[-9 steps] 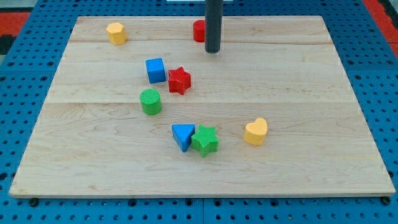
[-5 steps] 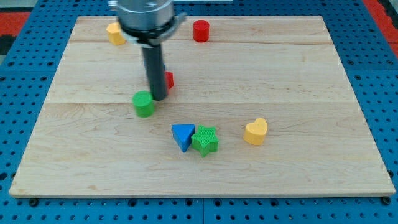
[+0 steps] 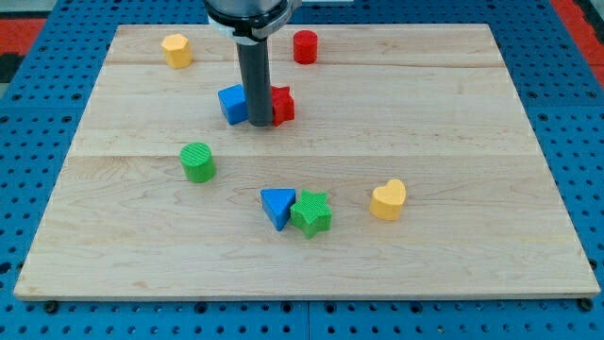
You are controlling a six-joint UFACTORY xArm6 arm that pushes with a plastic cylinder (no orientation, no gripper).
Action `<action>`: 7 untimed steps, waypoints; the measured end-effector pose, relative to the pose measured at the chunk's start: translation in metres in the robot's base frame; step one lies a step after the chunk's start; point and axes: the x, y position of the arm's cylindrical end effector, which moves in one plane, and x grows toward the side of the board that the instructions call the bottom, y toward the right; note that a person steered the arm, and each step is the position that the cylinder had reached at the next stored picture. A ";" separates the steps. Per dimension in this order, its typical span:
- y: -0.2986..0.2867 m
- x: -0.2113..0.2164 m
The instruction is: Move the red star towards top right of the board
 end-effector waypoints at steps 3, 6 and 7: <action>0.095 -0.075; 0.036 -0.097; 0.062 -0.121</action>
